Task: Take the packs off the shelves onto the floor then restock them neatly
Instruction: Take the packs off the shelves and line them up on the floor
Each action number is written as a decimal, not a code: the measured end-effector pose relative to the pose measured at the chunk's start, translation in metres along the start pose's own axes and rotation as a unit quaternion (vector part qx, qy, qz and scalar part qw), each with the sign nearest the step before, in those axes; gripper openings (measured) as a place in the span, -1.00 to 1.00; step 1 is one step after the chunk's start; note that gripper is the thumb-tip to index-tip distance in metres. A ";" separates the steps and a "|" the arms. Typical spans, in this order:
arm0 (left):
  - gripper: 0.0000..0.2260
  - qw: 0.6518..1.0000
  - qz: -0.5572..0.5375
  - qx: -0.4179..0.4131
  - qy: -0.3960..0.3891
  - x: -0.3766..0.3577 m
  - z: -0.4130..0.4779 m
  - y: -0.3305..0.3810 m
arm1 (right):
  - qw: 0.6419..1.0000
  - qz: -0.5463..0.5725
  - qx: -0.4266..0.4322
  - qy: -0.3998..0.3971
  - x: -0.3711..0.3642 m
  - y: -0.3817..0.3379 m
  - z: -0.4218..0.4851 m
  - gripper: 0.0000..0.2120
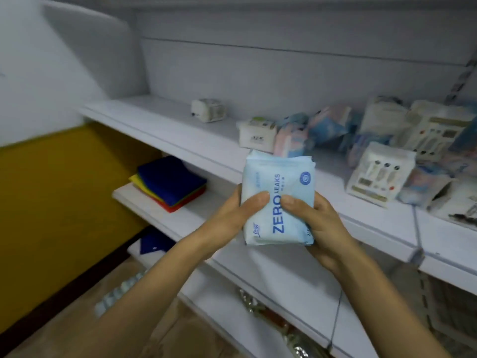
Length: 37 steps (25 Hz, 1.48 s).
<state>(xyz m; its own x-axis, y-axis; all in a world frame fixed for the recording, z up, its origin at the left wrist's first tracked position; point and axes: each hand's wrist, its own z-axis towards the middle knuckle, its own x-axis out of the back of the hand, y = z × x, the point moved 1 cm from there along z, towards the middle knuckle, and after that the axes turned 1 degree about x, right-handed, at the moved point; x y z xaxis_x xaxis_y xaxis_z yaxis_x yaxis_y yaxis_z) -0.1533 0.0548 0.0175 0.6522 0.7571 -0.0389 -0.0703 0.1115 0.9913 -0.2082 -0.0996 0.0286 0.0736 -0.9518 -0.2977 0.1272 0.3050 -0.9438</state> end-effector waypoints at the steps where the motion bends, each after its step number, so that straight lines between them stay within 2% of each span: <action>1: -0.50 0.999 0.009 0.016 0.041 0.010 -0.015 -0.002 | 1.000 0.000 -0.010 0.022 -0.016 0.013 0.000 -0.58; 3: -0.60 0.989 0.026 0.040 0.139 0.030 -0.041 -0.002 | 0.995 -0.059 0.005 0.080 -0.042 0.035 0.001 -0.67; 5: -0.58 0.980 0.019 0.043 0.195 0.045 -0.068 -0.002 | 0.969 -0.200 0.069 0.126 -0.064 0.055 0.002 -0.71; 9: -0.41 0.973 0.007 0.049 0.226 0.063 -0.117 -0.026 | 0.900 -0.413 0.101 0.094 -0.113 0.105 -0.003 -0.57; 11: -0.39 0.962 -0.015 0.046 0.267 0.085 -0.142 -0.046 | 0.866 -0.480 0.118 0.073 -0.152 0.136 -0.002 -0.47; 12: -0.42 0.956 -0.023 0.053 0.289 0.103 -0.157 -0.054 | 0.862 -0.492 0.119 0.043 -0.174 0.151 0.000 -0.45; 13: -0.45 0.948 -0.032 0.065 0.311 0.125 -0.174 -0.057 | 0.871 -0.479 0.106 0.000 -0.197 0.164 0.002 -0.43; 16: -0.50 0.920 -0.065 0.103 0.372 0.218 -0.241 -0.062 | 0.930 -0.350 0.006 -0.108 -0.268 0.200 0.018 -0.42; 19: -0.52 0.897 -0.054 0.161 0.409 0.304 -0.316 -0.070 | 0.956 -0.278 -0.045 -0.088 -0.323 0.244 0.028 -0.69; 20: -0.52 0.888 -0.048 0.178 0.421 0.328 -0.334 -0.076 | 0.953 -0.290 -0.043 -0.080 -0.338 0.259 0.029 -0.67; 23: -0.47 0.871 -0.055 0.236 0.427 0.386 -0.369 -0.099 | 0.948 -0.304 -0.063 -0.069 -0.373 0.300 0.034 -0.45; 25: -0.50 0.865 -0.100 0.243 0.428 0.412 -0.369 -0.116 | 0.956 -0.273 -0.086 -0.069 -0.390 0.319 0.044 -0.27; 27: -0.56 0.863 -0.136 0.248 0.419 0.430 -0.352 -0.134 | 0.943 -0.306 -0.106 -0.076 -0.407 0.343 0.060 -0.16; 29: -0.68 0.854 -0.152 0.275 0.414 0.442 -0.326 -0.153 | 0.928 -0.346 -0.110 -0.084 -0.423 0.371 0.076 -0.20; 31: -0.75 0.834 -0.150 0.312 0.429 0.469 -0.303 -0.179 | 0.924 -0.348 -0.137 -0.077 -0.432 0.408 0.100 -0.34; 34: -0.56 0.777 -0.144 0.375 0.485 0.525 -0.296 -0.221 | 0.917 -0.319 -0.233 -0.058 -0.433 0.465 0.147 -0.48; 35: -0.60 0.760 -0.143 0.396 0.496 0.547 -0.298 -0.235 | 0.908 -0.331 -0.248 -0.062 -0.433 0.481 0.162 -0.49; 37: -0.81 0.732 -0.137 0.430 0.510 0.591 -0.301 -0.275 | 0.892 -0.349 -0.274 -0.081 -0.427 0.528 0.189 -0.55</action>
<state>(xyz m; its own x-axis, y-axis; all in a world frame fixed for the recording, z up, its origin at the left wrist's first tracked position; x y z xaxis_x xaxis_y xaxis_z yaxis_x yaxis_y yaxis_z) 0.0240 0.6658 -0.3160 -0.3811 0.9179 0.1108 0.7455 0.2342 0.6240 0.0142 0.4736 -0.3155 0.3135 -0.8733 0.3730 -0.3021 -0.4640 -0.8327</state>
